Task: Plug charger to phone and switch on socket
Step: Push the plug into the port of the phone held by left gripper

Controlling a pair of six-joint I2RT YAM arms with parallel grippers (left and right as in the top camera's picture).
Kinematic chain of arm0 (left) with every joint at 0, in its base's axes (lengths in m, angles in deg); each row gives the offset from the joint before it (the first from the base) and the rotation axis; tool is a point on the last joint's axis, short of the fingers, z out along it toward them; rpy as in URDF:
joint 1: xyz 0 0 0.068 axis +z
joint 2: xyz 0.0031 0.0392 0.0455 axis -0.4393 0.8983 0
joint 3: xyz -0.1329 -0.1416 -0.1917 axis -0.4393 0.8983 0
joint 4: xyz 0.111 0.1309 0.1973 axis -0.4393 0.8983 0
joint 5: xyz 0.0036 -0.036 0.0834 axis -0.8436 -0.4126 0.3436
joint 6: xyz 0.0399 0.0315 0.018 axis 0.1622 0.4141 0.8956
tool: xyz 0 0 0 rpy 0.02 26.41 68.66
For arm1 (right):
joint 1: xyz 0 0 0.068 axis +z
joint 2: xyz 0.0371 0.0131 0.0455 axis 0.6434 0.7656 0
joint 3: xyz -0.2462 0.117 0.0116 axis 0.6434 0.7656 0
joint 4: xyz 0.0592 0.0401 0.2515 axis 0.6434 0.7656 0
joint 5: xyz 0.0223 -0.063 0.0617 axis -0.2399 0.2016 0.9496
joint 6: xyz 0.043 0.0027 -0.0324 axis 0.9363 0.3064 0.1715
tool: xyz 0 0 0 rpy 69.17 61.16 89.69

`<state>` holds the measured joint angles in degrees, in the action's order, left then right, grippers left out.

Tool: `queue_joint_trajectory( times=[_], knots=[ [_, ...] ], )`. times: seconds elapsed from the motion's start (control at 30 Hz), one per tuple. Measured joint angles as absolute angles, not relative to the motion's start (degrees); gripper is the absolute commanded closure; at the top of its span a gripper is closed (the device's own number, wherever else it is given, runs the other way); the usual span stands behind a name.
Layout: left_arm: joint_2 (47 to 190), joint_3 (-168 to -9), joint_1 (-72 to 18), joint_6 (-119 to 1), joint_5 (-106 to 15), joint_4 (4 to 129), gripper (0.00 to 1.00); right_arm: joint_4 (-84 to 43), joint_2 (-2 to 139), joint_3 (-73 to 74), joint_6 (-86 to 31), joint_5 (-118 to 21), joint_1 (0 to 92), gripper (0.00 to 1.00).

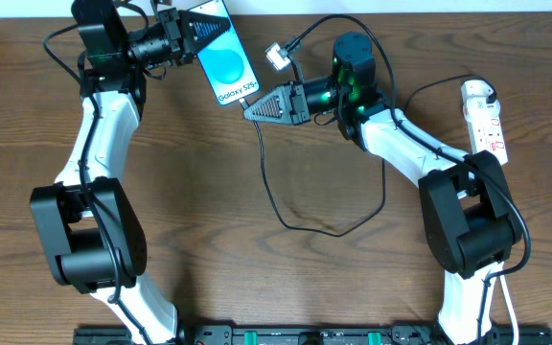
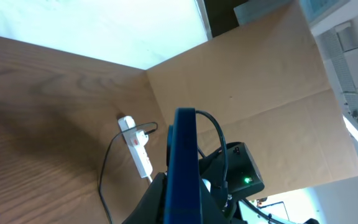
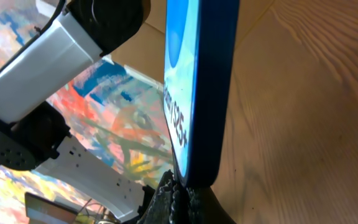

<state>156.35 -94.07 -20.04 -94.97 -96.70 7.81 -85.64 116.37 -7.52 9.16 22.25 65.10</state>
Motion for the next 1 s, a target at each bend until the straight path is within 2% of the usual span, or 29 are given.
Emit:
queue_joint_trajectory(
  times=[1.0],
  knots=[
    [156.3, -94.1, -20.2, -93.6, -95.3, 7.6, 0.93, -88.2, 116.4, -7.5, 11.8, 16.7, 65.4, 0.99]
  ],
)
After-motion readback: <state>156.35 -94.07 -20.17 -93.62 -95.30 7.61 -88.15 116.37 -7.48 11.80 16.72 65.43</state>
